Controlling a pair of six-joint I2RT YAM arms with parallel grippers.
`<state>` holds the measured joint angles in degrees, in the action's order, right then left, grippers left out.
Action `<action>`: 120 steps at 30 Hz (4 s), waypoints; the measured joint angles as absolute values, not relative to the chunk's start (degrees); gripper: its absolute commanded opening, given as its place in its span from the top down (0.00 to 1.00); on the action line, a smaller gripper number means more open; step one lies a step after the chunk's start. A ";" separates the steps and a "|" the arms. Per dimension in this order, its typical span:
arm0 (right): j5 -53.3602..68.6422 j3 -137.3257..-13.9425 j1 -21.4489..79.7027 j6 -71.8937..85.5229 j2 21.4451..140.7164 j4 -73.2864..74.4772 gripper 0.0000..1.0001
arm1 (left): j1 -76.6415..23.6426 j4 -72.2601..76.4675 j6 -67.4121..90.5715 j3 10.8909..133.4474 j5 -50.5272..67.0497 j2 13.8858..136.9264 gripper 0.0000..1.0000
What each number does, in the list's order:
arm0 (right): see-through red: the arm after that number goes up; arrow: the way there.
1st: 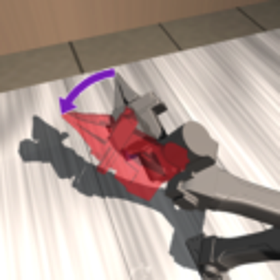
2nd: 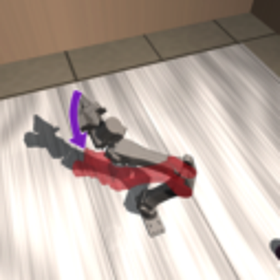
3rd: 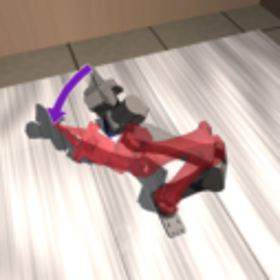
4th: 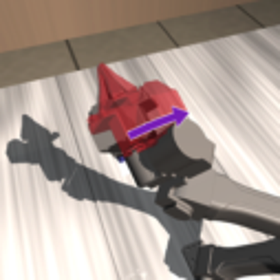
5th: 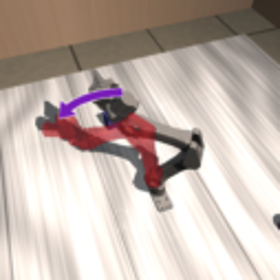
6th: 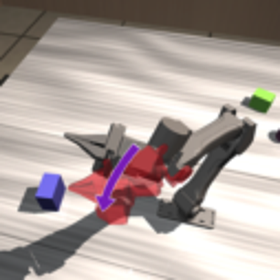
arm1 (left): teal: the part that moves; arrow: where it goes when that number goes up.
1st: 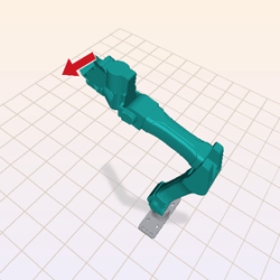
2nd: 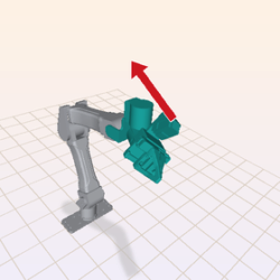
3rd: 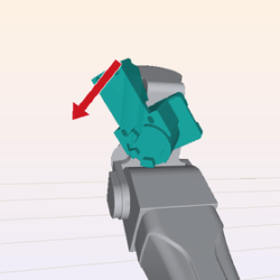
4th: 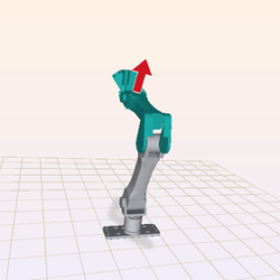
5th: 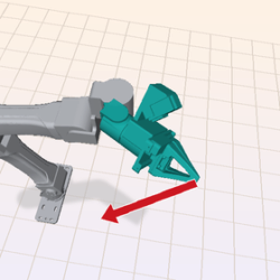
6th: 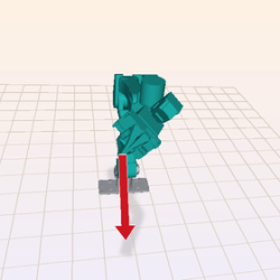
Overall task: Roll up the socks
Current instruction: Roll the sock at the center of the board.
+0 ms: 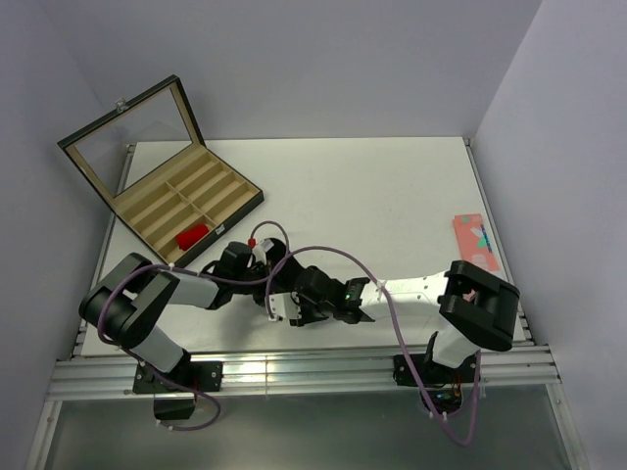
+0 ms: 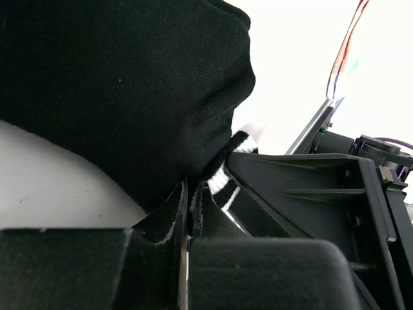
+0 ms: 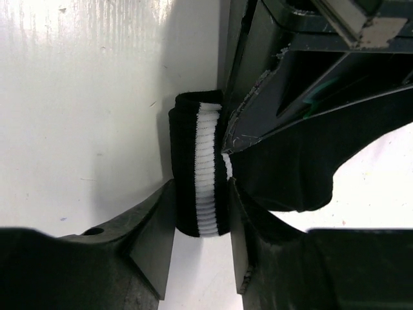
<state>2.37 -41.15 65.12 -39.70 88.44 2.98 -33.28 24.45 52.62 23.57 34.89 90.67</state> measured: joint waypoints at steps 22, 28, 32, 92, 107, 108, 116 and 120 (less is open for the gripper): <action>14.31 -41.32 64.36 -35.44 77.30 24.05 0.68 | -49.32 30.30 62.46 24.16 24.14 92.09 0.99; 20.97 -44.31 58.43 -36.14 82.15 28.03 0.68 | -51.24 31.14 65.87 24.51 17.23 91.81 1.00; 23.35 -44.64 56.25 -37.10 83.09 27.97 0.63 | -51.24 31.48 67.20 24.93 15.59 92.31 1.00; 39.05 -60.16 42.19 -39.48 101.12 42.54 0.86 | -50.70 45.87 68.05 13.85 6.79 87.83 0.63; 43.11 -68.84 40.86 -37.80 111.59 52.66 0.85 | -53.98 43.05 49.43 10.26 -1.89 73.76 0.58; 43.38 -69.49 40.84 -37.82 112.22 53.47 0.85 | -54.39 43.09 48.38 10.15 -2.00 73.76 0.57; 45.63 -71.81 40.82 -38.24 115.63 57.43 0.84 | -55.44 46.57 40.25 8.91 -1.63 74.41 0.51; 46.13 -72.01 40.60 -38.46 116.16 58.24 0.84 | -55.48 47.57 36.99 9.72 0.56 76.90 0.50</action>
<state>46.13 -72.01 40.60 -38.46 116.16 58.24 -55.48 47.57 36.99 9.72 0.56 76.90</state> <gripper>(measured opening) 0.244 0.494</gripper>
